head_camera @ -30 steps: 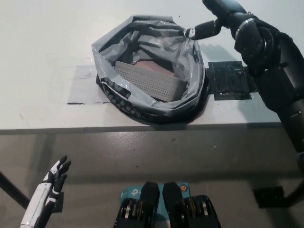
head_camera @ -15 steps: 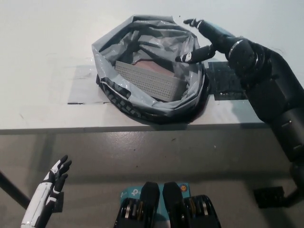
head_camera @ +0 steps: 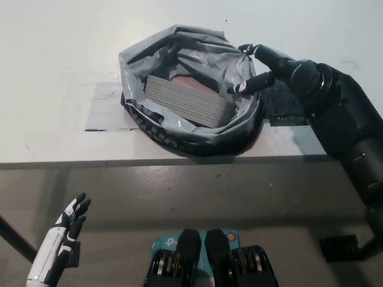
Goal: Use the right hand to pick up a small rectangular container and put it into a plastic bag and lift the bag
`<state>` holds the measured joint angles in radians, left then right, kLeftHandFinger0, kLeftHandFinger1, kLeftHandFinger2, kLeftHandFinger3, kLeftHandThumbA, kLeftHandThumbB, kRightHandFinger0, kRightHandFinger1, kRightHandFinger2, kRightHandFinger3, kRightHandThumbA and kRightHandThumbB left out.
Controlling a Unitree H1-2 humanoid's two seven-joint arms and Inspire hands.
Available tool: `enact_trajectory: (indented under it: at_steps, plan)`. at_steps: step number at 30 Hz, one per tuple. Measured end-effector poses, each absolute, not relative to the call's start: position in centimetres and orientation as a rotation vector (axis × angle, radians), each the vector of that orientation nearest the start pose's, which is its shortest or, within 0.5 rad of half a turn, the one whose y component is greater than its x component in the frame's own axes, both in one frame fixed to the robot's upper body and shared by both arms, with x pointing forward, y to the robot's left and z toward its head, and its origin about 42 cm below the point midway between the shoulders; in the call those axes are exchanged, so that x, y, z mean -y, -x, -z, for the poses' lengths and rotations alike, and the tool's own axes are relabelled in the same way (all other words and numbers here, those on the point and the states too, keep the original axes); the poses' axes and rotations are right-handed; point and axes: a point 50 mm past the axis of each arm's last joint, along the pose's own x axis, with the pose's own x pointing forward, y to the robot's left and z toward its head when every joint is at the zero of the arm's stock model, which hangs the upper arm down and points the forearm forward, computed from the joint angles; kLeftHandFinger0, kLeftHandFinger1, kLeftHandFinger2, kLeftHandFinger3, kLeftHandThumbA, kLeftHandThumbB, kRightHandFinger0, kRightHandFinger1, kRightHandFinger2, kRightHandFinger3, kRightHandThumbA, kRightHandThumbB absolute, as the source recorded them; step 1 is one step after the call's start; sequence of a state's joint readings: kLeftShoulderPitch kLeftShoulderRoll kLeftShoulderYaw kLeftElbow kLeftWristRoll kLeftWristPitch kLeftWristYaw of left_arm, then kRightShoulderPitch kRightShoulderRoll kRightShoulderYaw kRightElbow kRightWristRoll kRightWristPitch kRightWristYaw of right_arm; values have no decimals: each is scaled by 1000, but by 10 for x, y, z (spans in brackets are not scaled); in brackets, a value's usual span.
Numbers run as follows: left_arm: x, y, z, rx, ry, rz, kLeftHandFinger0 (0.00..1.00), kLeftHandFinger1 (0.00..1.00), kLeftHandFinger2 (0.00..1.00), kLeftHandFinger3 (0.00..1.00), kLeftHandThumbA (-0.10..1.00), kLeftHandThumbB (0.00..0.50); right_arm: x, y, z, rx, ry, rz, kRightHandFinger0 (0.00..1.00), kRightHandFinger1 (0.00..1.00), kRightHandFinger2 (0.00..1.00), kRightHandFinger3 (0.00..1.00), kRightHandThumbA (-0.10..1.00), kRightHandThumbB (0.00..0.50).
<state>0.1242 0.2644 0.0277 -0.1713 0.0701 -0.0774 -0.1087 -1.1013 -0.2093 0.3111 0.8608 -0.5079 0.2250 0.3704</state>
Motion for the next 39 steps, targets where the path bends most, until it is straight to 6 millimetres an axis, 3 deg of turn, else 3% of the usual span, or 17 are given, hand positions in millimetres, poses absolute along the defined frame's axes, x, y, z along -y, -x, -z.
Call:
enact_trajectory:
  at_steps: [5, 9, 10, 11, 12, 13, 14, 16, 17, 19, 24, 26, 28, 31, 36, 38, 39]
  plan:
    - [-294, -243, -127, 111, -346, 99, 1000, 1000, 1000, 1000, 1000, 115, 156, -566, -298, -123, 987, -421, 1000, 1000, 1000, 1000, 815, 472]
    - [-294, -244, -128, 112, -346, 98, 1000, 1000, 1000, 1000, 1000, 106, 152, -566, -301, -113, 895, -412, 699, 1000, 1000, 1000, 590, 420]
    - [-294, -245, -128, 112, -346, 99, 1000, 1000, 1000, 1000, 1000, 103, 149, -566, -301, -108, 839, -403, 461, 717, 1000, 1000, 428, 367]
    - [-294, -245, -128, 113, -346, 99, 1000, 1000, 1000, 1000, 1000, 103, 148, -567, -302, -106, 811, -396, 360, 606, 946, 1000, 390, 368]
    - [-294, -245, -129, 114, -346, 99, 1000, 1000, 1000, 1000, 1000, 95, 146, -567, -302, -104, 783, -388, 72, 227, 580, 1000, 270, 341]
    - [-294, -245, -129, 114, -346, 99, 1000, 1000, 1000, 1000, 1000, 88, 146, -567, -302, -103, 776, -386, 14, 45, 285, 929, 146, 317]
    - [-293, -247, -129, 116, -346, 100, 1000, 1000, 1000, 1000, 1000, 88, 139, -567, -303, -90, 670, -353, 3, 9, 255, 665, 61, 302]
    - [-293, -248, -130, 119, -347, 100, 1000, 1000, 1000, 1000, 1000, 85, 134, -566, -303, -85, 583, -334, 0, 26, 364, 453, -38, 279]
    - [-293, -249, -131, 122, -347, 102, 1000, 1000, 1000, 1000, 997, 89, 130, -566, -304, -82, 509, -318, 0, 118, 489, 384, -76, 265]
    - [-292, -250, -131, 125, -348, 102, 1000, 1000, 1000, 1000, 967, 79, 128, -566, -304, -81, 403, -293, 0, 338, 759, 462, -100, 230]
    - [-292, -251, -132, 128, -348, 103, 1000, 1000, 1000, 1000, 941, 84, 128, -565, -300, -99, 128, -227, 0, 367, 784, 348, -100, 231]
    - [-292, -252, -132, 129, -348, 103, 1000, 1000, 1000, 1000, 946, 89, 129, -565, -300, -104, 77, -212, 0, 404, 843, 338, -100, 226]
    - [-292, -253, -133, 134, -348, 103, 995, 1000, 1000, 1000, 949, 81, 130, -564, -299, -118, -40, -187, 0, 414, 869, 403, -100, 217]
    - [-292, -254, -134, 137, -348, 104, 987, 1000, 1000, 1000, 936, 76, 133, -564, -302, -127, -144, -165, 0, 402, 880, 376, -100, 200]
    - [-292, -254, -135, 138, -347, 103, 981, 1000, 1000, 1000, 928, 54, 137, -565, -309, -127, -227, -155, 0, 384, 866, 303, -100, 218]
    - [-292, -255, -135, 140, -347, 103, 986, 1000, 1000, 1000, 929, 60, 139, -565, -313, -127, -266, -151, 0, 353, 833, 410, -100, 206]
    - [-292, -255, -135, 141, -348, 104, 989, 1000, 1000, 1000, 922, 52, 139, -565, -314, -128, -276, -149, 0, 342, 823, 606, -100, 214]
